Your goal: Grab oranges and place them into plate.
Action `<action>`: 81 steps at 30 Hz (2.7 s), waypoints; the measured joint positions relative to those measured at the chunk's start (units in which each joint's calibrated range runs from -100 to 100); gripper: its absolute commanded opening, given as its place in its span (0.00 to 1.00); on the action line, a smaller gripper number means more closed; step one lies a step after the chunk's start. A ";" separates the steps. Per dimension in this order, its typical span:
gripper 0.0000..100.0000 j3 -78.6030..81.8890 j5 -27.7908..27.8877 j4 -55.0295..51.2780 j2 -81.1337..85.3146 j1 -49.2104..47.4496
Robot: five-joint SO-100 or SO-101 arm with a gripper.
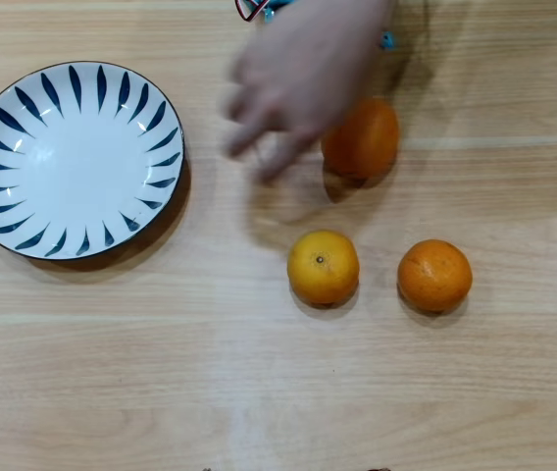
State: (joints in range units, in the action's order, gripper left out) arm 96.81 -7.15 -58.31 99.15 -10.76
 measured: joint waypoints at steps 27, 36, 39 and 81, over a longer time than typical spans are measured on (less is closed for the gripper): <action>0.02 0.35 0.00 0.00 0.00 -0.34; 0.02 0.35 0.00 0.00 0.00 -0.34; 0.02 0.35 0.00 0.00 0.00 -0.34; 0.02 -65.52 0.05 -13.61 -52.14 -0.59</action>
State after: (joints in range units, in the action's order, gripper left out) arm 31.30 -7.09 -71.92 47.02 -11.36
